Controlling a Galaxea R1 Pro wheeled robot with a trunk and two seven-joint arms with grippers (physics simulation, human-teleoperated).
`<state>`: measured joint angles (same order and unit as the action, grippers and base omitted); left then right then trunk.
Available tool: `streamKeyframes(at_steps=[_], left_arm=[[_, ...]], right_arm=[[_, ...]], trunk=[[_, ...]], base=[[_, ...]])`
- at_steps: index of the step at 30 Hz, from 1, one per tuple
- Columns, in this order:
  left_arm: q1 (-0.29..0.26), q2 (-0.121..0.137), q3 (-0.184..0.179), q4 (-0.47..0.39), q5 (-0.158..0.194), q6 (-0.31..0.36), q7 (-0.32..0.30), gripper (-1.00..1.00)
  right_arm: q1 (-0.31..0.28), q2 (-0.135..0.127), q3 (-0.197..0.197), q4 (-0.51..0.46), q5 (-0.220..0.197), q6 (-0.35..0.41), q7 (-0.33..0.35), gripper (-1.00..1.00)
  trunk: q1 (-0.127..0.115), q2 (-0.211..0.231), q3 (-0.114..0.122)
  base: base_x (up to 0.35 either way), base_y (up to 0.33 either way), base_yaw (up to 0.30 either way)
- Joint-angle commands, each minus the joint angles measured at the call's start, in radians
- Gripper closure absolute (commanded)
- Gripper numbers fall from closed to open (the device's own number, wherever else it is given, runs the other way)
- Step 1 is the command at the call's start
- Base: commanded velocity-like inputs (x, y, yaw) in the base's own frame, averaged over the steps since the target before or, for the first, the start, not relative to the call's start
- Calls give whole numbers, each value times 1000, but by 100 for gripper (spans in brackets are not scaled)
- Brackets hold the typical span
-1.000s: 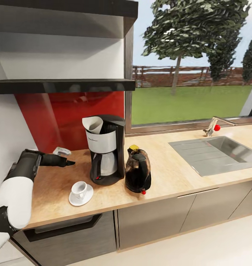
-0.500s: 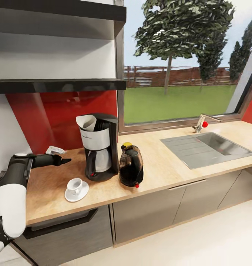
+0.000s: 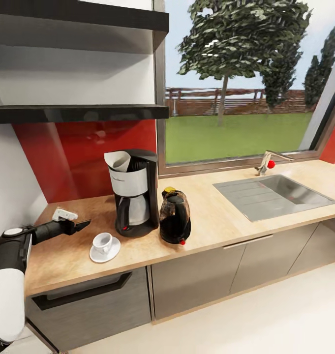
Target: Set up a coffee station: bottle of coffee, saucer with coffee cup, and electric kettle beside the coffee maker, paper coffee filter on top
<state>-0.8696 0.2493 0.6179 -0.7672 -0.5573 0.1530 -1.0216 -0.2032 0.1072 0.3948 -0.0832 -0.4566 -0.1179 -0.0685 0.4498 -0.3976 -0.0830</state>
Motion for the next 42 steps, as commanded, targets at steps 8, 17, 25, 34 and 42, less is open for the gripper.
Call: streamKeyframes(at_steps=[8,17,25,34,42], left_arm=[[10,-1,5,-3,-1,-13,-5,-100],[158,-6,6,-51,117,-74,-13,-100],[372,-6,11,-98,316,-143,-161,-100],[581,-11,11,-88,386,-226,-288,-100],[735,-5,6,213,324,-385,-121,-100]], right_arm=[[-1,0,8,0,-10,-3,-4,-100],[-1,1,9,0,-10,-3,-4,-100],[-1,2,10,0,-8,-3,-4,-100],[-1,3,12,1,-8,-3,-4,-100],[-1,5,14,2,-8,-3,-4,-100]], trunk=[[0,-2,-2],[0,-2,-2],[0,-2,-2],[0,-2,-2],[0,-2,-2]], base=[[-287,0,-63],[-45,0,-61],[0,0,0],[0,0,0],[0,0,0]])
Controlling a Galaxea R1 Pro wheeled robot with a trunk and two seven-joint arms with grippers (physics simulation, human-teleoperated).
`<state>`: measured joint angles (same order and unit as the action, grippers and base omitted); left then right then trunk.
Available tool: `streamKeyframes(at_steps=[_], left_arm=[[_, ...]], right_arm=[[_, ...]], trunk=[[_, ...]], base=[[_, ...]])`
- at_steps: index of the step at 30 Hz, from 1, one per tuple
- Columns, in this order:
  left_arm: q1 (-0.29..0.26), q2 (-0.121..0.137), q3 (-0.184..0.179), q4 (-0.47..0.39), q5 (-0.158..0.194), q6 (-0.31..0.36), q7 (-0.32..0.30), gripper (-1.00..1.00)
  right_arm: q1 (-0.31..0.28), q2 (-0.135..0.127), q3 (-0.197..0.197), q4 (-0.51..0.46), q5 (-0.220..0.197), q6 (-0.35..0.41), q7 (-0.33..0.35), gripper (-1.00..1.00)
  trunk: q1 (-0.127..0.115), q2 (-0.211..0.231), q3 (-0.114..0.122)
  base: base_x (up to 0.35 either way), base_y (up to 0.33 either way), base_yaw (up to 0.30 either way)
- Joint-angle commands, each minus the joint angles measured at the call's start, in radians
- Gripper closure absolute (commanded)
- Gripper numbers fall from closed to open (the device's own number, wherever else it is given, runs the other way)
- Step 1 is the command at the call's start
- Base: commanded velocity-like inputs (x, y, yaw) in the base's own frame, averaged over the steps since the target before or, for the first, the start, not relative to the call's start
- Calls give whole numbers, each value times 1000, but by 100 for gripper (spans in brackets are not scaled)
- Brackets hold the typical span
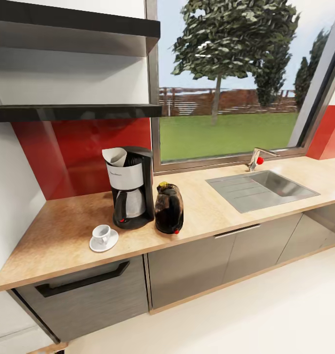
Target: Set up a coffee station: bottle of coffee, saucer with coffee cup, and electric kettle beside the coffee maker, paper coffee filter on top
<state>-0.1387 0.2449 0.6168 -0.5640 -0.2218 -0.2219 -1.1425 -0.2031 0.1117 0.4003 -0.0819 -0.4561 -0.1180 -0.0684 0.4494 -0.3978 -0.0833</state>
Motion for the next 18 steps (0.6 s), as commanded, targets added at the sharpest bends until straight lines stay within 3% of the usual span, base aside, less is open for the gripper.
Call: streamKeyframes(at_steps=[1,5,6,11,13,16,18], left_arm=[[15,-1,6,38,-37,-15,62,-100],[30,-1,5,126,-128,-18,248,-100],[33,-1,4,182,-180,-18,351,-100],[36,-3,-1,306,-310,-13,597,-100],[36,-8,-2,391,-369,-8,806,-100],[36,-10,-1,445,-381,-5,930,-100],[36,-10,-1,466,-384,-2,975,-100]], right_arm=[[-1,0,8,1,-9,-3,-4,-100],[-1,-1,8,1,-9,-3,-4,-100],[-1,-1,8,1,-9,-3,-4,-100],[-1,-2,9,5,-8,-3,-4,-100],[-1,-5,9,10,-5,-3,-4,-100],[-1,-6,10,12,-3,-3,-6,-100],[-1,-8,10,14,-2,-3,-6,-100]], trunk=[[1,-2,-2],[1,-2,-2],[1,-2,-2],[1,-2,-2],[1,-2,-2],[1,-2,-2],[1,-2,-2]], base=[[0,0,0],[0,0,0],[0,0,0],[0,0,0],[0,0,0],[0,0,0],[0,0,0]])
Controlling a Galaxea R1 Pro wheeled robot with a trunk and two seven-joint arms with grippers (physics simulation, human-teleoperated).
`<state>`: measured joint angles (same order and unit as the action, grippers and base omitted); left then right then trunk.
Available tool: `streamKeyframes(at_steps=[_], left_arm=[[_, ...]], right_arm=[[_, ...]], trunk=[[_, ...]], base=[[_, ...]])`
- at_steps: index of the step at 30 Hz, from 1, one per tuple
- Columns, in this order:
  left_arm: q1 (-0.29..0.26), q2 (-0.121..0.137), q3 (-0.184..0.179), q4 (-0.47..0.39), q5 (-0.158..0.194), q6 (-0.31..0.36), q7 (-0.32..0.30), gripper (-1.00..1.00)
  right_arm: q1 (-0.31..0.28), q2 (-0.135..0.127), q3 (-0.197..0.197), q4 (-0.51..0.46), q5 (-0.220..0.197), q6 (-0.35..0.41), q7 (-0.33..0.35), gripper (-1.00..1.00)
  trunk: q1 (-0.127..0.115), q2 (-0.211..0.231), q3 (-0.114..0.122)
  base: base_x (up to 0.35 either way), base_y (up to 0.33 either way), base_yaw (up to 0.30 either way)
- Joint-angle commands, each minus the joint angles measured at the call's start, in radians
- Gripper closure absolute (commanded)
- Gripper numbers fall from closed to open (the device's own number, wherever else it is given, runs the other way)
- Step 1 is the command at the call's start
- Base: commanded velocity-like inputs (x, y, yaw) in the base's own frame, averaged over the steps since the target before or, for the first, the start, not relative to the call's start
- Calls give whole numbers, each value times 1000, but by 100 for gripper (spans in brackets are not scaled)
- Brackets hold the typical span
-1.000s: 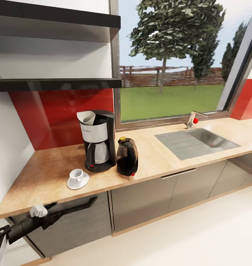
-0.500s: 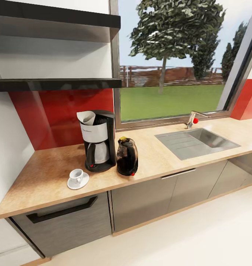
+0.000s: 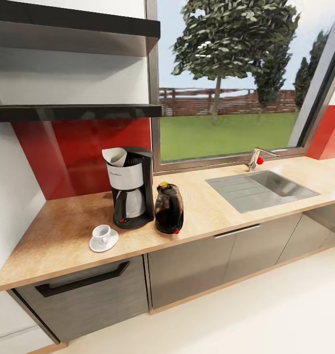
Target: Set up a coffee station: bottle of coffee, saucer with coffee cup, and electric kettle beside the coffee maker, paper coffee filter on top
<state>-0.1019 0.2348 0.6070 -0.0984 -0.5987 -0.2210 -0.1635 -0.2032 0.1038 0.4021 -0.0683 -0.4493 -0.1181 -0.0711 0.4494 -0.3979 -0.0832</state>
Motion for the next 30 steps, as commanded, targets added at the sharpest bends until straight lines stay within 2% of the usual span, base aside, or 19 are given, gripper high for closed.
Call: streamKeyframes(at_steps=[1,4,5,6,9,15,18,30], left_arm=[[-1,0,9,12,-7,5,20,-100],[-1,-5,10,29,-8,78,73,-100],[-1,-12,10,32,-9,135,92,-100],[-1,-20,11,34,-10,222,123,-100],[-1,-26,11,35,-9,277,170,-100],[-1,-26,11,38,-8,304,193,-100],[4,-25,11,39,-7,365,194,-100],[5,-25,11,39,-7,370,194,-100]], right_arm=[[-1,-2,9,5,-9,-3,-4,-100],[-1,-6,9,22,-8,-3,-4,-100],[-1,-7,9,28,-8,-3,-4,-100],[-1,-7,9,32,-8,-3,-4,-100],[-1,-7,9,34,-8,-3,-4,-100],[-1,-7,10,33,-9,-2,-3,-100],[-1,-2,10,32,-10,-2,-4,-100],[-1,-4,10,33,-9,-2,-4,-100]], trunk=[[1,-2,-2],[1,-2,-2],[1,-2,-2],[1,-2,-2],[1,-2,-2],[1,-2,-2],[1,-2,-2],[1,-2,-2]], base=[[0,0,0],[0,0,0],[0,0,0],[0,0,0],[0,0,0],[0,0,0],[0,0,0],[0,0,0]])
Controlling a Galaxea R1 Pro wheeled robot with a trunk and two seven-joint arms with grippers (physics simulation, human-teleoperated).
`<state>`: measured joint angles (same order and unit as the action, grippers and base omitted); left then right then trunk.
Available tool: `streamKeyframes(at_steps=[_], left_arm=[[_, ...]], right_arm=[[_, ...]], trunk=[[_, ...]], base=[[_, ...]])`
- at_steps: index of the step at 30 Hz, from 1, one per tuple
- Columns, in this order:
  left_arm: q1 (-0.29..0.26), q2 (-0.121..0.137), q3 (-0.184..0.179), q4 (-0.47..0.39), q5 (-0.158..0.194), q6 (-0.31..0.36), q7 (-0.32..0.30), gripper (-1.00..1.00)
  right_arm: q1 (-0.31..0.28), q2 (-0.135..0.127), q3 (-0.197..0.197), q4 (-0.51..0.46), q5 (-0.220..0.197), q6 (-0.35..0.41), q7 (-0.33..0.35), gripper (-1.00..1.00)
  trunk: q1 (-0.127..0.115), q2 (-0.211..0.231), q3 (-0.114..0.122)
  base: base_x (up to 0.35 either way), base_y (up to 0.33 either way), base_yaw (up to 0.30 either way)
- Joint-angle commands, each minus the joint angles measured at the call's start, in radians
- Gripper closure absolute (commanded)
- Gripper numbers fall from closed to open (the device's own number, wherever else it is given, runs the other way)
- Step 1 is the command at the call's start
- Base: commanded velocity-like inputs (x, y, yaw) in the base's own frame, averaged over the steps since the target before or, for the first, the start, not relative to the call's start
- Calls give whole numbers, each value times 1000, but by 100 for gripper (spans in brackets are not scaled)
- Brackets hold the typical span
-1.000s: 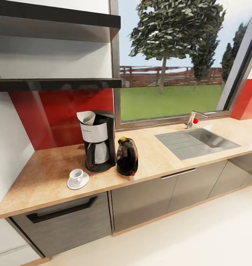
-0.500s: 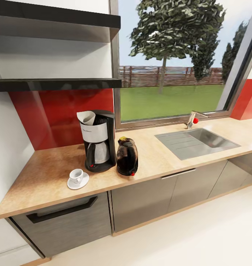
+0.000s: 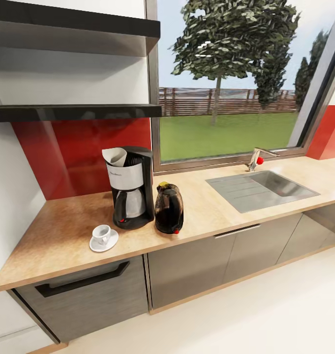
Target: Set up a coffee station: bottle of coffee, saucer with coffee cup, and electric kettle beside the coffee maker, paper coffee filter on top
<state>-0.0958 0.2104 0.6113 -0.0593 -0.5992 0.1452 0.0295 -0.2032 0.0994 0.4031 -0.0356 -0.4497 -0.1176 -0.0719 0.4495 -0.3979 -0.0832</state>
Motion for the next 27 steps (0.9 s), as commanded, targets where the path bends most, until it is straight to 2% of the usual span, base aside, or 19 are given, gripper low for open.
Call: streamKeyframes(at_steps=[1,27], left_arm=[[-1,0,6,-1,-7,3,1,-100],[-1,-2,8,-3,-5,-12,1,-100]], right_arm=[[-1,-1,9,1,-8,-3,-3,-100],[-1,-3,10,-3,-10,-4,-3,-100]], trunk=[[1,-2,-2],[1,-2,-2]], base=[[0,0,0],[0,0,0]])
